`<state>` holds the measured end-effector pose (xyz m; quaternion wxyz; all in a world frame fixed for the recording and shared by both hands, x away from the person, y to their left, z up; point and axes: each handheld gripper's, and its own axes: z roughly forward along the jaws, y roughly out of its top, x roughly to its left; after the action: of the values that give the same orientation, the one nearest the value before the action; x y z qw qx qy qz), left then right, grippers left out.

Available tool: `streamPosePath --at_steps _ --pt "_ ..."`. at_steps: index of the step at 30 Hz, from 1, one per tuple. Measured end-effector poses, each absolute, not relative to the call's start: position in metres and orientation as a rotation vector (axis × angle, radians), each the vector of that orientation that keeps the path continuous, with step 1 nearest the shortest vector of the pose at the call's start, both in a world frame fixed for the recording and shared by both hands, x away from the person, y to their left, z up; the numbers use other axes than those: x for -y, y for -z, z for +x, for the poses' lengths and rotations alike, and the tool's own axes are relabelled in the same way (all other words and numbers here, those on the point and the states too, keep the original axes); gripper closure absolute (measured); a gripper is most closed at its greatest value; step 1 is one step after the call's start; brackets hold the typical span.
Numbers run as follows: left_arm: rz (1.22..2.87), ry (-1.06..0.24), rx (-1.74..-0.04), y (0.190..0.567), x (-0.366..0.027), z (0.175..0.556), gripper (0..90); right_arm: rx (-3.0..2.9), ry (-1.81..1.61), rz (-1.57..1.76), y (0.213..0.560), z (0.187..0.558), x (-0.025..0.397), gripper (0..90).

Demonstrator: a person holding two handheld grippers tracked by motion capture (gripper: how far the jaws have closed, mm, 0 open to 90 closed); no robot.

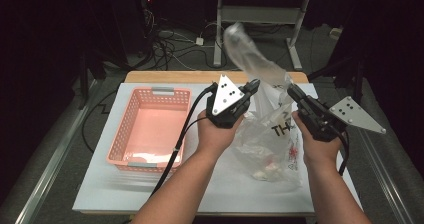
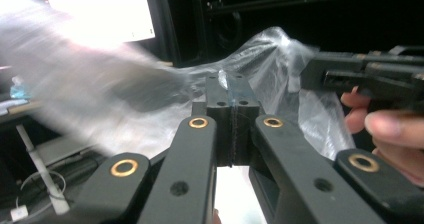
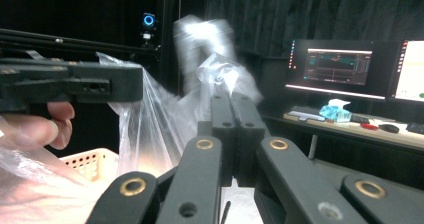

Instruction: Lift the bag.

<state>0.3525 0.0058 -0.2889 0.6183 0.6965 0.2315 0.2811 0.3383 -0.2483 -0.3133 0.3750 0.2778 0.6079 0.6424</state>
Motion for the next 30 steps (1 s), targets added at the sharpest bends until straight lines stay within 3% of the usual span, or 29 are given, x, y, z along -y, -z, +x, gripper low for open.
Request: streamPosePath --at_steps 11,17,23,30 --pt "1.550 -0.696 -0.486 0.253 -0.001 0.353 88.4 -1.566 -1.617 0.752 0.316 0.352 0.248 90.0" --pt "1.523 -0.705 -0.490 0.242 -0.005 0.356 88.4 -1.513 -1.614 0.756 0.293 0.358 0.258 90.0" --pt "1.534 -0.696 -0.498 0.246 -0.005 0.358 88.4 -1.465 -1.621 0.729 0.271 0.356 0.265 90.0" --pt "1.580 -0.664 -0.559 0.269 -0.015 0.367 88.0 -1.550 -1.594 0.753 0.296 0.361 0.258 90.0"
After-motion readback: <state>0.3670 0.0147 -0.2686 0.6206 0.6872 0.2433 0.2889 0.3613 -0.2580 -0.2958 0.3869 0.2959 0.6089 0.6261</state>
